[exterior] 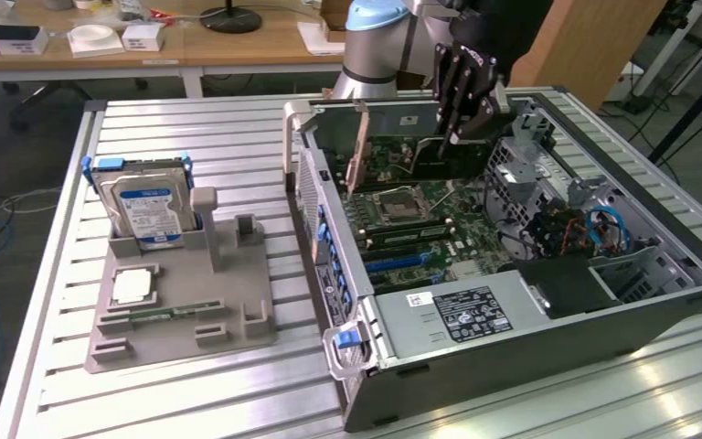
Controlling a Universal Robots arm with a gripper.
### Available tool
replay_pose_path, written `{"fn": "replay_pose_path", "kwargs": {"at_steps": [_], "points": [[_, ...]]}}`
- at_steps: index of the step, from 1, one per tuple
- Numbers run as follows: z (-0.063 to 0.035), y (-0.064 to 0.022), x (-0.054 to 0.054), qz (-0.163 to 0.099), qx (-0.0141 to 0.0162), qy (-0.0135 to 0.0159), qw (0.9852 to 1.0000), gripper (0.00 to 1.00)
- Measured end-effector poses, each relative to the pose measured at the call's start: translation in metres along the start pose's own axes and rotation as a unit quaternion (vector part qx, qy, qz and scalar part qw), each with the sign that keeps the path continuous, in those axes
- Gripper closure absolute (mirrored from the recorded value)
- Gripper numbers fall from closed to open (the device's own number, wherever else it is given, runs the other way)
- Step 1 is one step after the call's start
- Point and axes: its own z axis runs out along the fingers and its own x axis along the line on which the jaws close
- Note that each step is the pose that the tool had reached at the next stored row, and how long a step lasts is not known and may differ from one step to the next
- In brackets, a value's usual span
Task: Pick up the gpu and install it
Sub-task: 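Insert the gpu into the slot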
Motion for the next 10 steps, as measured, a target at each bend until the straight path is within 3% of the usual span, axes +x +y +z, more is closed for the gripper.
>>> {"fn": "replay_pose_path", "kwargs": {"at_steps": [6, 10], "points": [[0.0007, 0.0004, -0.001, 0.0, -0.0001, 0.0005, 1.0, 0.74], [0.0081, -0.0045, -0.0055, 0.0, 0.0, 0.0003, 1.0, 0.74]]}}
